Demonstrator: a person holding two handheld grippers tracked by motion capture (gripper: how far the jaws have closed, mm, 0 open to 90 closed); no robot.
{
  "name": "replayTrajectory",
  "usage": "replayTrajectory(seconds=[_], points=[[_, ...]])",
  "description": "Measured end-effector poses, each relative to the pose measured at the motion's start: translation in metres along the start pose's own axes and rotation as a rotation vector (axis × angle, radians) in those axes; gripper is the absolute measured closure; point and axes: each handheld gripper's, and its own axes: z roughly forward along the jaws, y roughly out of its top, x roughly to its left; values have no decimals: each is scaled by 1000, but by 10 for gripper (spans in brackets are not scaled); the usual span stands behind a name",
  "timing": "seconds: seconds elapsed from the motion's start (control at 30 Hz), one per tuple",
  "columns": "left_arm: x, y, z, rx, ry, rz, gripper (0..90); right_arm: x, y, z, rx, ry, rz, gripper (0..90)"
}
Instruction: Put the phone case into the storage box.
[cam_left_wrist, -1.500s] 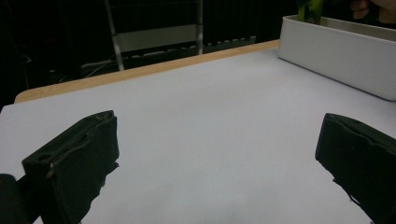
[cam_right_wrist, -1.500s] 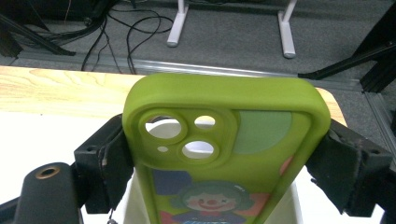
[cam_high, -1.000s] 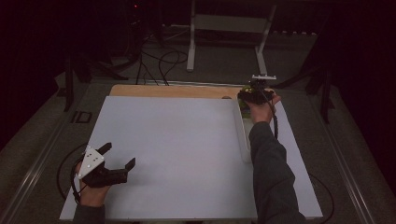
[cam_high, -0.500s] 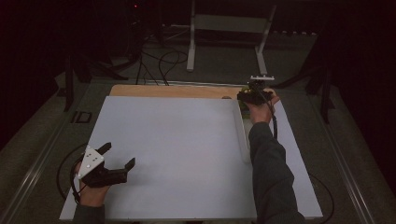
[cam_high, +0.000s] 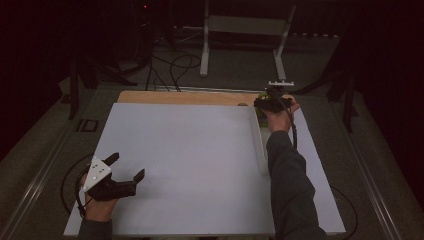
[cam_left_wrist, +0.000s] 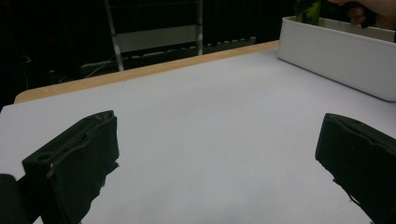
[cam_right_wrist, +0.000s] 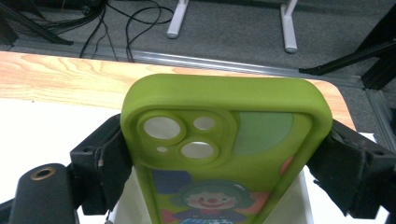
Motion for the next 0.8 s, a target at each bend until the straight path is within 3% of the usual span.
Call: replayTrajectory(seconds=[0.43, 0.73, 0.8], points=[[0, 0, 0, -1, 0, -1, 0, 0, 0, 0, -4, -5, 3, 76], [0, 0, 0, -1, 1, 0, 0, 1, 0, 0, -12, 7, 5, 73], [0, 0, -1, 0, 1, 0, 0, 0, 0, 0, -12, 32, 20, 72]])
